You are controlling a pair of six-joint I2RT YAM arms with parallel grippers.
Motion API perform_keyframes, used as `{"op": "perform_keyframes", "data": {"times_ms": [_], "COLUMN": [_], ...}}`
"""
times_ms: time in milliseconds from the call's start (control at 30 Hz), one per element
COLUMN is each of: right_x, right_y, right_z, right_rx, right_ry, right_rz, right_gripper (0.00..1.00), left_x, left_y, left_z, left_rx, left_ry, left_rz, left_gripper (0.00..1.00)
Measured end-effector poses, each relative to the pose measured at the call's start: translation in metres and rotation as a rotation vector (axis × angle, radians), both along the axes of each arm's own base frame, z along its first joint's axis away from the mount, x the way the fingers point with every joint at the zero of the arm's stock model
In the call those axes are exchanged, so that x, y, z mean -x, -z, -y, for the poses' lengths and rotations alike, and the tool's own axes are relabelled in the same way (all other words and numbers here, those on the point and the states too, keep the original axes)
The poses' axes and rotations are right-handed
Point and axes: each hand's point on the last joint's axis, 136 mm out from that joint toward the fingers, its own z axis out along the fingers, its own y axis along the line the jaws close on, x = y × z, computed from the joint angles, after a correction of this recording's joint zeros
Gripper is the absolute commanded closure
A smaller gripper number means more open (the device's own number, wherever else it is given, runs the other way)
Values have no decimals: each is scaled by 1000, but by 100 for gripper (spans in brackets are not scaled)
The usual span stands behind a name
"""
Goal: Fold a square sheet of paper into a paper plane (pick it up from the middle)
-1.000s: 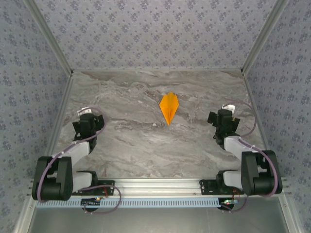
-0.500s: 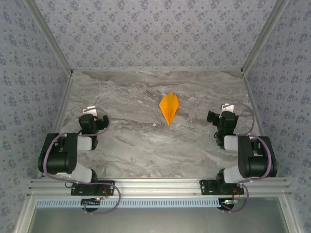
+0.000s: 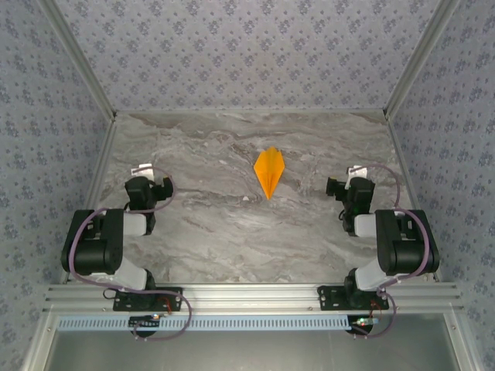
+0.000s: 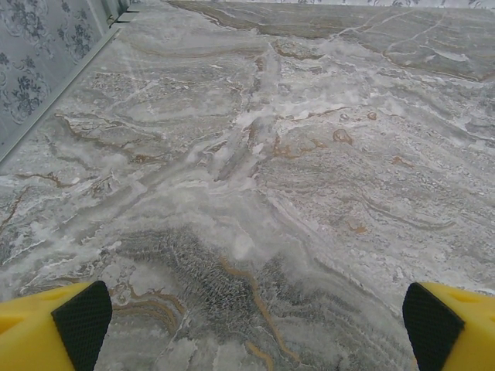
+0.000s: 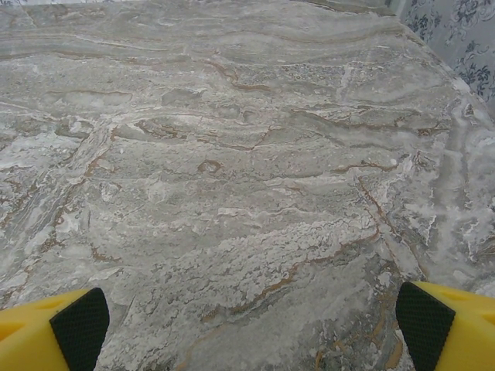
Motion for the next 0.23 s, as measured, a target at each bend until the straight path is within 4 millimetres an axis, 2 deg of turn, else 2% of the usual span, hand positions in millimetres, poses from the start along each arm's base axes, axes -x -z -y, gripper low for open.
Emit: {"op": "perform_keyframes", "data": {"times_ms": [233], "right_x": [-1], "right_y": [-1], "right_z": [0], "right_rx": [0], "right_ry": [0], "right_rz": [5], "right_gripper": [0], "left_x": [0], "left_y": [0], "left_z": [0], "left_rx": [-2], "left_ry": [2], "left_rz": [0], "left_gripper": [1]}}
